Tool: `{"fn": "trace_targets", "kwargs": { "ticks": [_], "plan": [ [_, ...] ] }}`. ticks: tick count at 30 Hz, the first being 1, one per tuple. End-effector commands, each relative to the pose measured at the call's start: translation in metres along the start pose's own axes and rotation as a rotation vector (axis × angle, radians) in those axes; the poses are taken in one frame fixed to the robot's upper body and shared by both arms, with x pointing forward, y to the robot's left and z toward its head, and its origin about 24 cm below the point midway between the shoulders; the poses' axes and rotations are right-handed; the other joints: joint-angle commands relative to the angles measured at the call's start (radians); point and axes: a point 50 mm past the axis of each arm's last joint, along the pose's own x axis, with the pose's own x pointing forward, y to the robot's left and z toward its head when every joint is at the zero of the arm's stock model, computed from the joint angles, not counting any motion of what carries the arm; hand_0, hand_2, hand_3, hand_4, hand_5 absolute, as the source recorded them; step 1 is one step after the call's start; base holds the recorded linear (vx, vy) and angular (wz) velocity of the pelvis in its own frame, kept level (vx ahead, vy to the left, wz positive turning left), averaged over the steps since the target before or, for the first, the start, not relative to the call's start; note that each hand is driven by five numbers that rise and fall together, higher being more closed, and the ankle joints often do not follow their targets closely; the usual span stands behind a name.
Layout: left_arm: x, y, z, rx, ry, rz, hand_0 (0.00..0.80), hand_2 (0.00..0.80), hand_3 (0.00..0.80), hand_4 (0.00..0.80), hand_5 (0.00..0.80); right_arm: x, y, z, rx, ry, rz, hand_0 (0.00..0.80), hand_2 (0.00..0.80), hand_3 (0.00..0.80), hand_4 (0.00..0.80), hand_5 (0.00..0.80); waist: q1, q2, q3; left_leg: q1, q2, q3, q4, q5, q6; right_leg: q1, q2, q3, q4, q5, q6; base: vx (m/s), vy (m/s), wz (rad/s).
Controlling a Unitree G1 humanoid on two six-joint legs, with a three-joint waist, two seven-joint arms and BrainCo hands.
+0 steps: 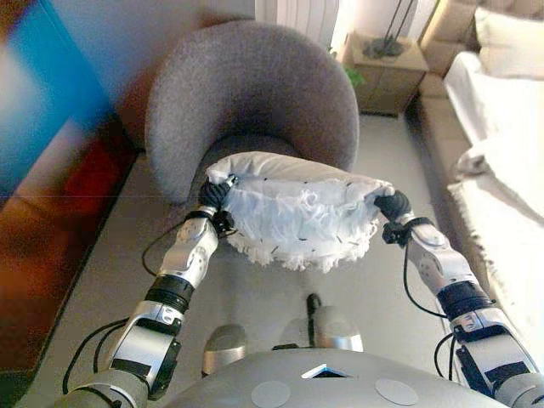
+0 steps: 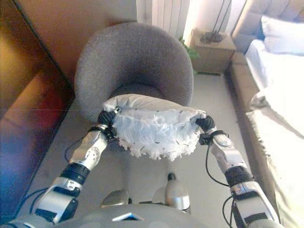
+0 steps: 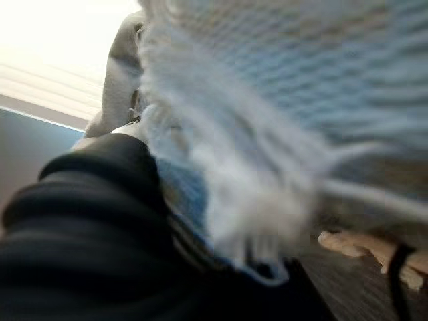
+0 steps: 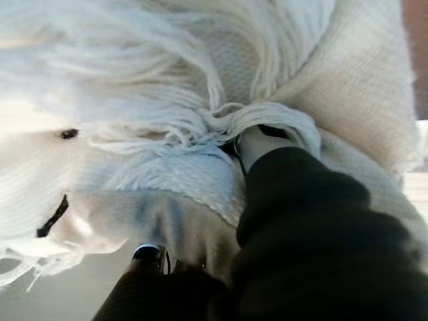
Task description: Pick up the cushion and take it to the sofa
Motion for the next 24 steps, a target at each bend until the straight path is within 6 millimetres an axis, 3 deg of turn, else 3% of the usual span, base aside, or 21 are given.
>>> {"fn": "trace_targets", "kwargs": {
  "ticks": [1, 3, 5, 9, 13, 17, 21, 24],
  "plan": [
    [0.004, 0.001, 0.056, 0.001, -0.233, -0.002, 0.800, 0.800, 0.800, 0.800, 0.800, 0.014, 0.010, 0.063, 0.033, -0.226, 0.070, 0.800, 0.800, 0.800, 0.800, 0.800, 0.021, -0.029, -0.117, 0.178, 0.004, 0.033, -0.132, 0.082, 0.028, -0.152, -0.080, 0.046, 0.004, 0.114, 0.089, 0.294, -0.156, 0.01],
    [0.003, 0.006, 0.059, 0.001, -0.243, 0.020, 0.800, 0.800, 0.800, 0.800, 0.800, 0.014, 0.016, 0.068, 0.013, -0.230, 0.118, 0.800, 0.800, 0.800, 0.800, 0.800, 0.017, -0.023, -0.124, 0.155, 0.047, 0.042, -0.084, 0.191, 0.000, -0.139, -0.045, 0.046, 0.019, 0.068, 0.064, 0.252, -0.154, 0.09],
    [0.000, 0.006, 0.063, -0.026, -0.257, 0.017, 0.800, 0.800, 0.800, 0.800, 0.800, 0.013, 0.018, 0.069, -0.004, -0.236, 0.134, 0.800, 0.800, 0.800, 0.800, 0.800, 0.019, -0.036, -0.124, 0.080, 0.068, 0.078, 0.054, 0.273, -0.002, -0.098, -0.029, 0.024, 0.004, 0.042, 0.022, 0.238, -0.219, 0.16],
    [0.000, 0.001, 0.060, -0.055, -0.256, 0.004, 0.800, 0.800, 0.800, 0.800, 0.800, 0.010, 0.018, 0.065, -0.006, -0.249, 0.114, 0.800, 0.800, 0.800, 0.800, 0.800, 0.024, -0.050, -0.111, -0.085, 0.084, 0.149, 0.251, 0.297, 0.016, -0.043, -0.020, -0.040, 0.016, -0.017, -0.044, 0.164, -0.178, 0.43],
    [-0.001, 0.000, 0.052, -0.048, -0.249, -0.003, 0.800, 0.800, 0.800, 0.800, 0.800, 0.009, 0.021, 0.063, -0.004, -0.245, 0.127, 0.800, 0.800, 0.800, 0.800, 0.800, 0.049, -0.033, -0.096, -0.089, 0.056, 0.144, 0.073, 0.305, 0.023, 0.033, 0.006, -0.076, 0.010, -0.077, -0.046, 0.181, 0.006, 0.45],
    [0.001, -0.001, 0.054, -0.055, -0.238, -0.012, 0.800, 0.800, 0.800, 0.800, 0.800, 0.010, 0.021, 0.068, 0.001, -0.244, 0.120, 0.800, 0.800, 0.800, 0.800, 0.800, 0.078, -0.006, -0.088, -0.088, 0.063, 0.116, -0.147, 0.364, -0.021, 0.084, 0.020, -0.121, 0.006, -0.126, -0.036, 0.169, 0.084, 0.48],
    [0.002, -0.007, 0.054, -0.048, -0.246, -0.027, 0.800, 0.800, 0.800, 0.800, 0.800, 0.012, 0.027, 0.069, 0.012, -0.250, 0.132, 0.800, 0.800, 0.800, 0.800, 0.800, 0.105, 0.005, -0.074, -0.129, 0.081, 0.107, -0.253, 0.404, -0.053, 0.149, 0.011, -0.148, -0.008, -0.160, -0.030, 0.195, 0.135, 0.28],
    [0.004, -0.010, 0.058, -0.008, -0.252, -0.059, 0.800, 0.800, 0.800, 0.800, 0.800, 0.013, 0.028, 0.073, 0.037, -0.266, 0.118, 0.800, 0.800, 0.800, 0.800, 0.800, 0.118, 0.012, -0.073, -0.165, 0.081, 0.126, -0.296, 0.417, -0.057, 0.198, 0.000, -0.153, -0.014, -0.183, -0.020, 0.236, 0.176, 0.04]
  ]
}}
